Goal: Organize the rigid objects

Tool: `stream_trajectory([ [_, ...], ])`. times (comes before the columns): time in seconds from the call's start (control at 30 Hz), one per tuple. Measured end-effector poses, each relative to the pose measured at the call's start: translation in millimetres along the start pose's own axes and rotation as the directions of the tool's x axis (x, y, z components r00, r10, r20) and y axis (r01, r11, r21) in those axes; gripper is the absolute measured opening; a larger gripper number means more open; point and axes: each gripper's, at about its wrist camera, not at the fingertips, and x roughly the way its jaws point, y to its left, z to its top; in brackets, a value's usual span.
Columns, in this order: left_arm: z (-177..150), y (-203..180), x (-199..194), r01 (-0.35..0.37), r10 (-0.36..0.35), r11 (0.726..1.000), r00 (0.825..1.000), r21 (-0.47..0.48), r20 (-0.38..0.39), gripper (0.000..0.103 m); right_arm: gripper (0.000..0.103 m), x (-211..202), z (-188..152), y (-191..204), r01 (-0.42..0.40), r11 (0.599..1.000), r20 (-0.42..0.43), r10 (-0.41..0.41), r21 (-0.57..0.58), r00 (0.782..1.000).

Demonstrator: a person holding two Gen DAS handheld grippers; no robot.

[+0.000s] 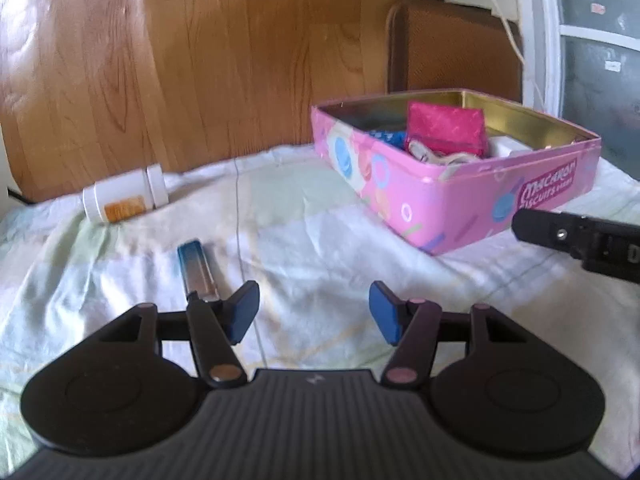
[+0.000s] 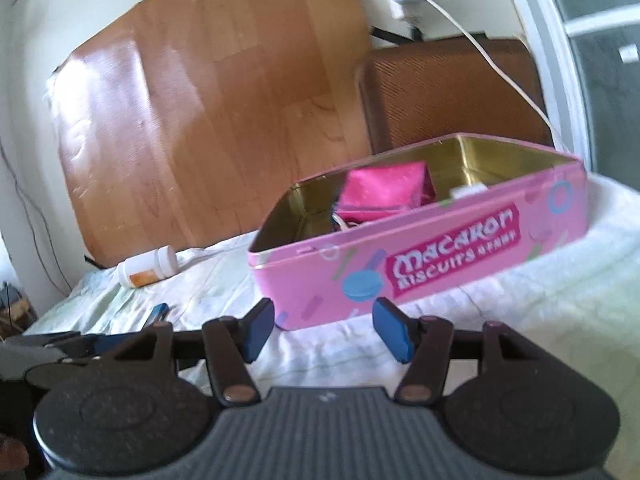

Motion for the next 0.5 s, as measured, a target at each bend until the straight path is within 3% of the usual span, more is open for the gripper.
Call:
stream_trajectory([
  [0.5,-0.5,-1.8,-1.1,-0.005,0.005,1.0,1.0,0.019,0.006,0.066,0.056,2.4,-0.3,-9.2,-0.03,0.998,-0.002,0.03,0.059,1.0],
])
